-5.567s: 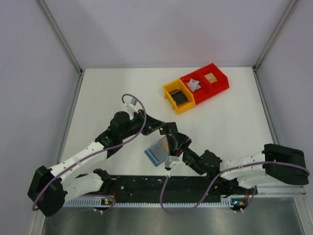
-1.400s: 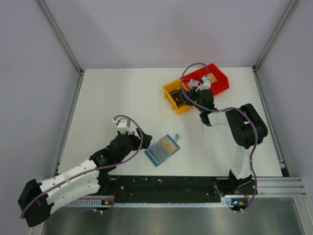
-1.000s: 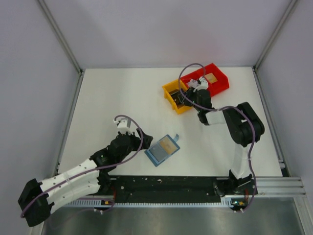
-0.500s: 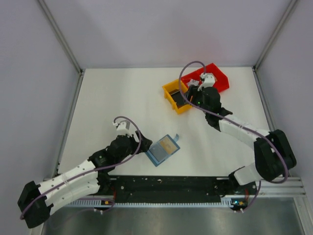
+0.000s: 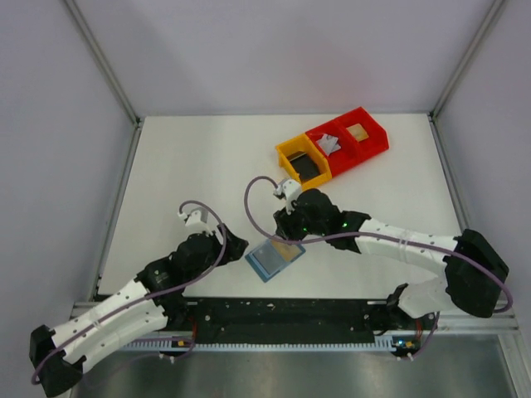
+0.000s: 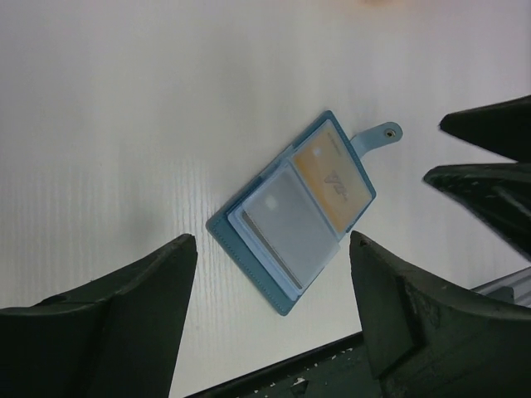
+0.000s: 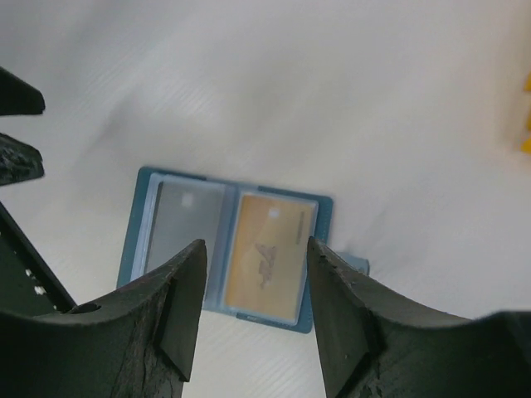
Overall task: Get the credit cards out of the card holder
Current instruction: Remove the credit card from the card holder.
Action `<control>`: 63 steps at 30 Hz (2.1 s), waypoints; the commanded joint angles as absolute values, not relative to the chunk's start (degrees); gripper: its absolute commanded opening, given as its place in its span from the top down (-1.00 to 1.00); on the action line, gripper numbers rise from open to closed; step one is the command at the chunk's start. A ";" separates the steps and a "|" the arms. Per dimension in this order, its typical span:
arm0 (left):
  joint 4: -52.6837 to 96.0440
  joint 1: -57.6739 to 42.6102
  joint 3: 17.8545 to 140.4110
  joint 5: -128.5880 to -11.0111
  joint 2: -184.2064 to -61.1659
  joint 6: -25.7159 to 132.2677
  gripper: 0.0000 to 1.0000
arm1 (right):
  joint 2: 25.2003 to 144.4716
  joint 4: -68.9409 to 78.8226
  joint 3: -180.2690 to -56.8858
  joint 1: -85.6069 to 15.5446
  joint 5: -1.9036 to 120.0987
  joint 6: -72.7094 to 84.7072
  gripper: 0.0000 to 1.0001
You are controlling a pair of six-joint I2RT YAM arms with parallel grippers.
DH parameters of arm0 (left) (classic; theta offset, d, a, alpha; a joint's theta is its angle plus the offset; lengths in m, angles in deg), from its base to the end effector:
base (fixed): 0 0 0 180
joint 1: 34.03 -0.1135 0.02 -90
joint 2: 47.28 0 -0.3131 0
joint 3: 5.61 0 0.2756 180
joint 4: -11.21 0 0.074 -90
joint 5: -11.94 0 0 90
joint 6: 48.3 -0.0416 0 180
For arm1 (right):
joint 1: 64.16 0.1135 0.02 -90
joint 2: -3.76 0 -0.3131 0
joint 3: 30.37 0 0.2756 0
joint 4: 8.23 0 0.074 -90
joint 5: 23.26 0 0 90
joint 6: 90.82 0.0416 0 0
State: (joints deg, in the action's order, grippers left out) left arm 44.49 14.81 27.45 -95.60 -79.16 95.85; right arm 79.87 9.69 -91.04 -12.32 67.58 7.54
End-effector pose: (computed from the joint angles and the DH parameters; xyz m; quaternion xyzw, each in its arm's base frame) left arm 0.0923 -0.0866 0.2241 -0.1138 0.8605 -0.2913 0.4022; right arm 0.1902 0.2410 0.2805 -0.3228 0.8190 0.2323 0.4136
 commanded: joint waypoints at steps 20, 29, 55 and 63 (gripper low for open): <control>57.44 14.75 28.85 -108.38 -66.18 101.99 -0.48 | 102.89 19.98 -103.85 4.57 75.08 2.79 -0.04; 56.92 14.75 28.50 -108.47 -66.35 101.99 -0.47 | 106.49 21.92 -104.47 5.19 77.10 2.70 -0.01; 52.96 14.75 28.41 -104.25 -71.01 98.92 -0.47 | 99.91 24.47 -105.09 0.01 90.29 0.94 0.99; 48.05 14.75 28.41 -99.43 -74.78 96.19 -0.47 | 96.84 24.74 -100.43 -8.25 88.72 4.19 0.99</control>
